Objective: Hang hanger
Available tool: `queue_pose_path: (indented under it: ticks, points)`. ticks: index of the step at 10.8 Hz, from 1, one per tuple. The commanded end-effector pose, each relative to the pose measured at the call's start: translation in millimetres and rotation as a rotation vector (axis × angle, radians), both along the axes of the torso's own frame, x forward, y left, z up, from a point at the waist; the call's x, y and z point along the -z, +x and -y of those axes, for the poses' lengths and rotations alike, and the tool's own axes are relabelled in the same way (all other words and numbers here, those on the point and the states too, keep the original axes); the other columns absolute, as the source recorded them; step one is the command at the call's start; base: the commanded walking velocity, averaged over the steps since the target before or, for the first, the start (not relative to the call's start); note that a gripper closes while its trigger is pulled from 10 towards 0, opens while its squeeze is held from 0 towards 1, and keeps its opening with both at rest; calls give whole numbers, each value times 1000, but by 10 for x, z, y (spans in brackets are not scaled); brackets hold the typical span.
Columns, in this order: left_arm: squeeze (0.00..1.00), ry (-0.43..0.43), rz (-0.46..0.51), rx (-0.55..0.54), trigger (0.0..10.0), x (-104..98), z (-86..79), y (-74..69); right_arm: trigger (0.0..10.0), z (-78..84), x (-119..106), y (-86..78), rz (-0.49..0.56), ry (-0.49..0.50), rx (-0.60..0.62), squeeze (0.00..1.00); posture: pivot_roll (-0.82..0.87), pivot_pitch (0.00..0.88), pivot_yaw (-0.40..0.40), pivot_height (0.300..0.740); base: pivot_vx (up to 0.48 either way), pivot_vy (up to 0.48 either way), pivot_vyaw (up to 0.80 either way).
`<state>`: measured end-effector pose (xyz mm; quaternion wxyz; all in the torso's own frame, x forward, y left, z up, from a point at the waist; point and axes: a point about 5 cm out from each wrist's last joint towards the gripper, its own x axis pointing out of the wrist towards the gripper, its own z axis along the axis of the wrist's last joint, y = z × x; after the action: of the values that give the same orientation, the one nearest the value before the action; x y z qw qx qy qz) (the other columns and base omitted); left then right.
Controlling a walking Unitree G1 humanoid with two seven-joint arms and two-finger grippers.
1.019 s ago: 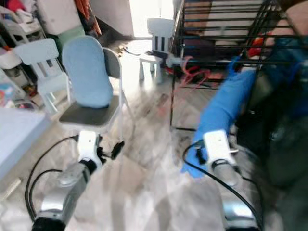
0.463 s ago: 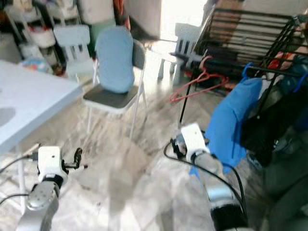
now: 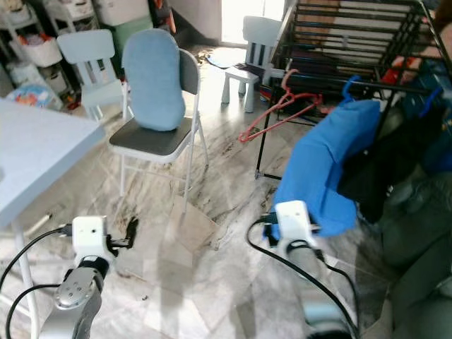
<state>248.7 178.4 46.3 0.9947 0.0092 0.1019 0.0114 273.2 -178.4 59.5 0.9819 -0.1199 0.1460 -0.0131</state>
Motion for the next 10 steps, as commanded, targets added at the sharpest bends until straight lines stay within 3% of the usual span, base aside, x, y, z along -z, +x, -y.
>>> queue_pose_path:
  ticks: [1, 4, 7, 10]
  points:
    - [0, 6, 14, 3, 10000, -52, -16, 11, 10000, 80, -15, -43, 6, -10, 35, 0, -156, 0, 79, 740, 0, 0, 0]
    - [0, -53, -1, -32, 10000, -36, 14, -4, 10000, 96, 16, -68, -18, -20, 21, 0, -157, 0, 63, 740, 0, 0, 0]
    - [0, -56, 17, -17, 10000, -97, 78, 71, 10000, -11, -48, 39, -5, -17, -24, 0, -157, 0, 64, 740, 0, 0, 0]
    - [0, -52, 1, 8, 10000, -63, 107, 91, 10000, -17, -39, -10, 2, 21, -5, 0, -182, 0, 84, 740, 0, 0, 0]
